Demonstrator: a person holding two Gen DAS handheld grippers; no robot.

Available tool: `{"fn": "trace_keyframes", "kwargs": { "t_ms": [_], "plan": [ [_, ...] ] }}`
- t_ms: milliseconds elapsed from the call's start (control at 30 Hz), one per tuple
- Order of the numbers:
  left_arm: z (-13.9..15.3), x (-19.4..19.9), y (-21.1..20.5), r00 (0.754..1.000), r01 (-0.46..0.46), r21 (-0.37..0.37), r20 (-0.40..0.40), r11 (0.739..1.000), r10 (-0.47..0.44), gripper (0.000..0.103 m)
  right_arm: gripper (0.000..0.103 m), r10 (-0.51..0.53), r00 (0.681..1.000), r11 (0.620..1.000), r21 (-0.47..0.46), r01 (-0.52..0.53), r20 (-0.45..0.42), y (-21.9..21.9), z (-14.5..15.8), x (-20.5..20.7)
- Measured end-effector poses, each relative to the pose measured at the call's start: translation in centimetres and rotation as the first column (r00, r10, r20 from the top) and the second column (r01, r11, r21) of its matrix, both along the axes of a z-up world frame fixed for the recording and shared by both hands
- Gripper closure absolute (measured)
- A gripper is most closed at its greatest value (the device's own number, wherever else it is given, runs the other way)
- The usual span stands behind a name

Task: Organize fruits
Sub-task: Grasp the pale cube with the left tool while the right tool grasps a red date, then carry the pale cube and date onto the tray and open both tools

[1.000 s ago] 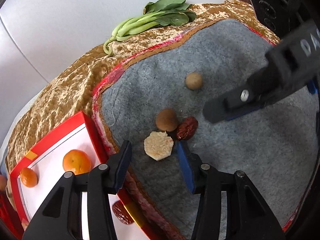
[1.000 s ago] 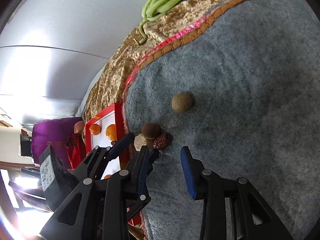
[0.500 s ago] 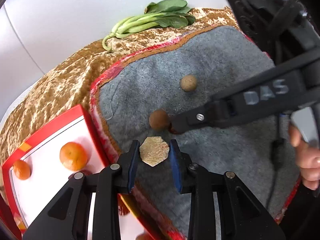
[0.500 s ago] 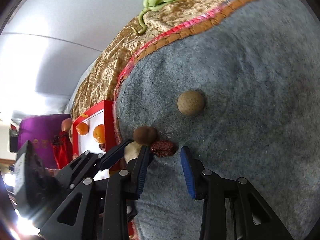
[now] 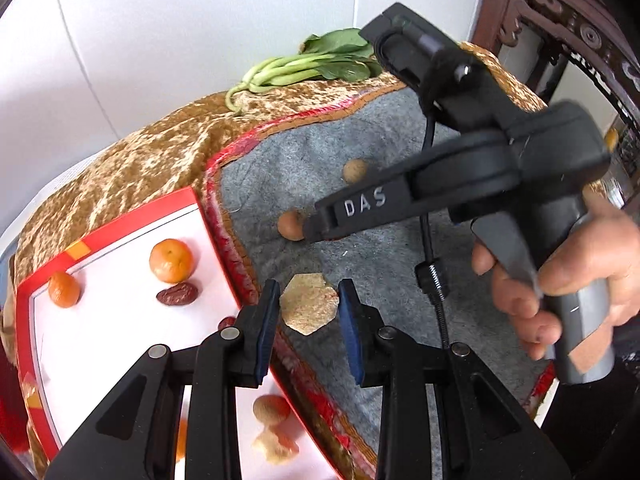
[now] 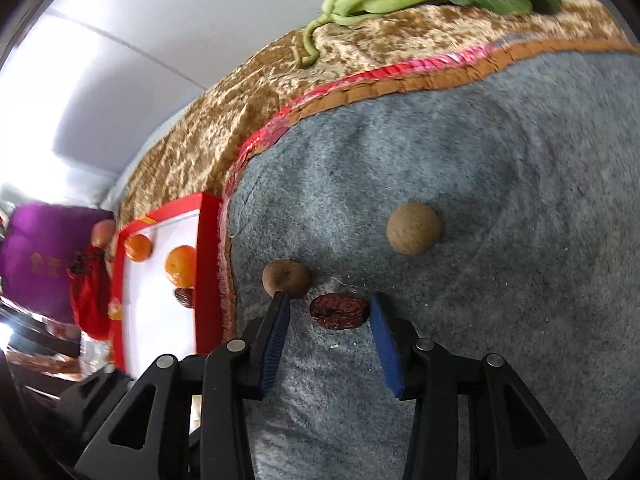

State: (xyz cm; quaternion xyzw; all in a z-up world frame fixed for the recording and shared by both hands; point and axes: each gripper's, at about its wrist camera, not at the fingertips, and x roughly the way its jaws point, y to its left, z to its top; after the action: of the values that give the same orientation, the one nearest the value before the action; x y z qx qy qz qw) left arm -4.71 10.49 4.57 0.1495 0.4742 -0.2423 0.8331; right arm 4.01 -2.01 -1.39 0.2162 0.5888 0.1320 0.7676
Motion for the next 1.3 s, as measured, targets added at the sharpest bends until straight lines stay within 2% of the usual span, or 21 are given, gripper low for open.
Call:
{"fn": "trace_keyframes", "kwargs": {
  "t_ms": [67, 100, 233, 367, 467, 633, 867, 1067, 1300],
  "plan": [
    [0.2, -0.2, 0.2, 1.000, -0.026, -0.010, -0.006, 1.000, 0.026, 0.075, 0.064, 0.018, 1.000, 0.998, -0.055, -0.017, 0.014, 0.8, 0.1, -0.1],
    [0.4, -0.3, 0.3, 0.999, -0.037, -0.013, -0.002, 0.999, 0.037, 0.075, 0.071, 0.020, 1.000, 0.996, -0.084, -0.018, 0.020, 1.1, 0.0, -0.1],
    [1.0, -0.5, 0.4, 0.998, -0.063, -0.048, 0.002, 0.997, 0.063, 0.075, 0.071, 0.016, 1.000, 0.998, -0.055, -0.015, 0.027, 1.1, 0.0, -0.3],
    [1.3, -0.6, 0.7, 0.995, -0.096, -0.075, 0.002, 0.993, 0.096, 0.075, 0.071, -0.007, 1.000, 0.999, 0.031, 0.007, -0.011, -1.3, -0.1, -0.4],
    [1.4, -1.1, 1.2, 0.992, -0.124, -0.076, 0.012, 0.989, 0.125, 0.075, 0.071, -0.024, 0.999, 0.996, 0.087, 0.027, -0.030, -2.7, 0.1, -0.6],
    [1.2, -2.0, 2.4, 0.985, -0.169, -0.072, 0.012, 0.983, 0.170, 0.075, 0.071, -0.031, 0.999, 0.988, 0.148, 0.033, -0.014, -4.2, 1.5, -1.0],
    [1.0, -3.3, 4.0, 0.976, -0.213, -0.069, 0.018, 0.975, 0.215, 0.075, 0.072, -0.017, 1.000, 0.986, 0.169, 0.014, 0.014, -4.7, 2.7, -2.1],
    [1.5, -3.0, 5.9, 0.965, -0.257, -0.073, 0.026, 0.964, 0.259, 0.075, 0.072, 0.055, 0.996, 0.983, 0.168, -0.067, 0.073, -2.3, 3.9, -3.0],
    [1.6, -2.6, 7.8, 0.953, -0.300, -0.056, 0.030, 0.952, 0.302, 0.075, 0.071, 0.107, 0.991, 0.982, 0.147, -0.118, 0.080, -0.4, 3.6, -3.7]
  ]
}}
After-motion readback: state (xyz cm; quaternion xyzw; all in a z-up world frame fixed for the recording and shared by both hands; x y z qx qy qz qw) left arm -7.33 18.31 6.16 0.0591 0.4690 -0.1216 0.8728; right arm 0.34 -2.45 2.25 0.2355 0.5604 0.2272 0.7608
